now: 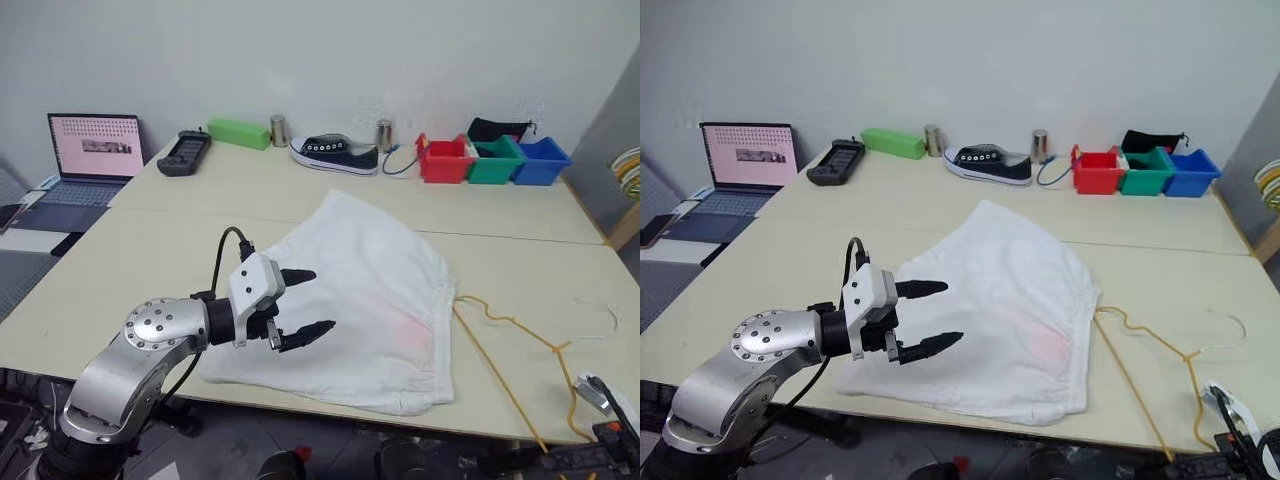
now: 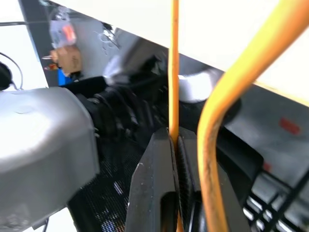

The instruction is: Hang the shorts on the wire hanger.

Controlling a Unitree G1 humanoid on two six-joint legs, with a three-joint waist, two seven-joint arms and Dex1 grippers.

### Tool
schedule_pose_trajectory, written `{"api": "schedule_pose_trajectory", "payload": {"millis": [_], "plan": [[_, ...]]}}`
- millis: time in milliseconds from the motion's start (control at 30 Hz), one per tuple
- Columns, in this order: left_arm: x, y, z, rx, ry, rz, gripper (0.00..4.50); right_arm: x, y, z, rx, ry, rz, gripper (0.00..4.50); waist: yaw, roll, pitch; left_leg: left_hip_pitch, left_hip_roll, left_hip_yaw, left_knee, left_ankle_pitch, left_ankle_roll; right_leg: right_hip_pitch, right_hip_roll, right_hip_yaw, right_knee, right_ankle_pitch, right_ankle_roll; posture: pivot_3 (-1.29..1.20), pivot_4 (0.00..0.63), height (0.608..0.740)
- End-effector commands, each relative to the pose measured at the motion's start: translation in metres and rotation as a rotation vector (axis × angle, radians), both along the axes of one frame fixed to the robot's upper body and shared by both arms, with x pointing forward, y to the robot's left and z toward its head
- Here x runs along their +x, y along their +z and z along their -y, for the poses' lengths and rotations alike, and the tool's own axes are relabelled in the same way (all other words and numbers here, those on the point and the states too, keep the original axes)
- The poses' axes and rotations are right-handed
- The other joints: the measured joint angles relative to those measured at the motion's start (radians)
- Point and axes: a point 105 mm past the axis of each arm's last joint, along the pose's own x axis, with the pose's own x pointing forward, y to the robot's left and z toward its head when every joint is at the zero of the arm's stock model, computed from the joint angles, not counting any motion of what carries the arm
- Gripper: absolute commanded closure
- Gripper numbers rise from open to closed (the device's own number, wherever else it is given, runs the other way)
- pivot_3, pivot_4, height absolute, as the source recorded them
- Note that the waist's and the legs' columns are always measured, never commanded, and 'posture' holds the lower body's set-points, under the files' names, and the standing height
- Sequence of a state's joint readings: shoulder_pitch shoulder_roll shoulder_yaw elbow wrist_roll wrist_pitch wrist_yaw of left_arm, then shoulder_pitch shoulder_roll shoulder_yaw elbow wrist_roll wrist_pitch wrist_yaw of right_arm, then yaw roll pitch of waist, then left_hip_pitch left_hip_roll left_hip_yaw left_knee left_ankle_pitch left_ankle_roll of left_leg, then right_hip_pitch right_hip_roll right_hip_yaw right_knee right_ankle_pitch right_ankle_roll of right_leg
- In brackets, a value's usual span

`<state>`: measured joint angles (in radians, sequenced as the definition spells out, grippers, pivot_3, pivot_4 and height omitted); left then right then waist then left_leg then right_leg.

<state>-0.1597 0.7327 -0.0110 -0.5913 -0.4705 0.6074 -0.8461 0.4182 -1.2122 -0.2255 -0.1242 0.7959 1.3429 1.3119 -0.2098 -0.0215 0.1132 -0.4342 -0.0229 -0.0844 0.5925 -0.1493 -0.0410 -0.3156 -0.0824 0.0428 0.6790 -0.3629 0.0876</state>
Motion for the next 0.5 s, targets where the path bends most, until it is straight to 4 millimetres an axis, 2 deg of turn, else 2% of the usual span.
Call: {"api": "schedule_pose_trajectory", "payload": {"millis": [33,233,500], "plan": [[0.001,0.009,0.002,0.01,-0.027,0.043,0.04,0.0,0.008,-0.006,0.007,0.071,0.045,4.5,0.004,-0.001,0.001,0.0,0.0,0.001,0.0,-0.002,-0.001,0.0,0.0,0.001,0.0,-0.001,0.001,-0.29,0.087,0.74],[0.003,0.008,0.002,0.019,-0.033,0.044,0.04,0.012,0.023,-0.027,0.095,0.103,0.108,4.5,0.01,-0.003,0.004,0.001,0.002,0.002,0.0,-0.004,-0.002,-0.001,0.007,0.002,-0.001,-0.005,0.002,-0.28,0.084,0.74],[0.0,0.007,0.001,0.021,-0.02,0.047,0.04,0.02,0.024,-0.035,0.123,0.11,0.113,4.5,0.02,-0.004,0.005,0.001,0.005,0.003,0.001,-0.004,-0.002,0.0,0.008,0.002,0.0,-0.005,0.0,-0.26,0.084,0.74]]}}
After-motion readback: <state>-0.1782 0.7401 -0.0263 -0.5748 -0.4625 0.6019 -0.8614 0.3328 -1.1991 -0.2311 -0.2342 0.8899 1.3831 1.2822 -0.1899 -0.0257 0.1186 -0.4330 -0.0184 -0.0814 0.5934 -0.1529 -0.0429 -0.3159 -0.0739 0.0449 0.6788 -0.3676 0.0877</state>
